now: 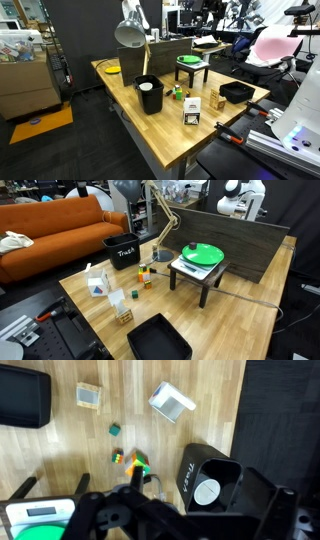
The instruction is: Pick up the brown box from the table and put it in the black bin.
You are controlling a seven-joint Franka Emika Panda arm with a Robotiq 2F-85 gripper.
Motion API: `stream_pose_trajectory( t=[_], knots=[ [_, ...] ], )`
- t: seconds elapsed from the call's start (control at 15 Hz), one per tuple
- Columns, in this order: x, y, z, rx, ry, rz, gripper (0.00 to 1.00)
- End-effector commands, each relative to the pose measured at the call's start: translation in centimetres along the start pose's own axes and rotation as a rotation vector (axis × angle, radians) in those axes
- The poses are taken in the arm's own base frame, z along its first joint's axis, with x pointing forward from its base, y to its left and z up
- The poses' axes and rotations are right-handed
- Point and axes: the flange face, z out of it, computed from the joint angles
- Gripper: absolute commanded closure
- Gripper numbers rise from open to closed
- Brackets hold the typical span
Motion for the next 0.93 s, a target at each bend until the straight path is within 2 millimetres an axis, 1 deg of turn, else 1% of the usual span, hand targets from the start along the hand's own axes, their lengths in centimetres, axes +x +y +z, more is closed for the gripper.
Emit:
stream_pose_trajectory(
  t=[0.0, 0.07, 0.13, 0.2, 0.6, 0.73, 0.87],
  knots=[
    [-0.3, 1.7, 2.3, -0.04, -0.052, 0.08, 0.0],
    [-0.4, 2.1, 3.1, -0.08, -0.066, 0.099, 0.0],
    [-0.6, 2.1, 3.2, -0.102, -0.069, 0.105, 0.0],
    [-0.5, 2.1, 3.2, -0.059, -0.071, 0.078, 0.0],
    [-0.4, 2.1, 3.4, -0.075, -0.071, 0.085, 0.0],
    [-0.1, 2.7, 4.3, -0.108, -0.072, 0.115, 0.0],
    [0.1, 4.2, 6.4, -0.137, -0.094, 0.16, 0.0]
  ],
)
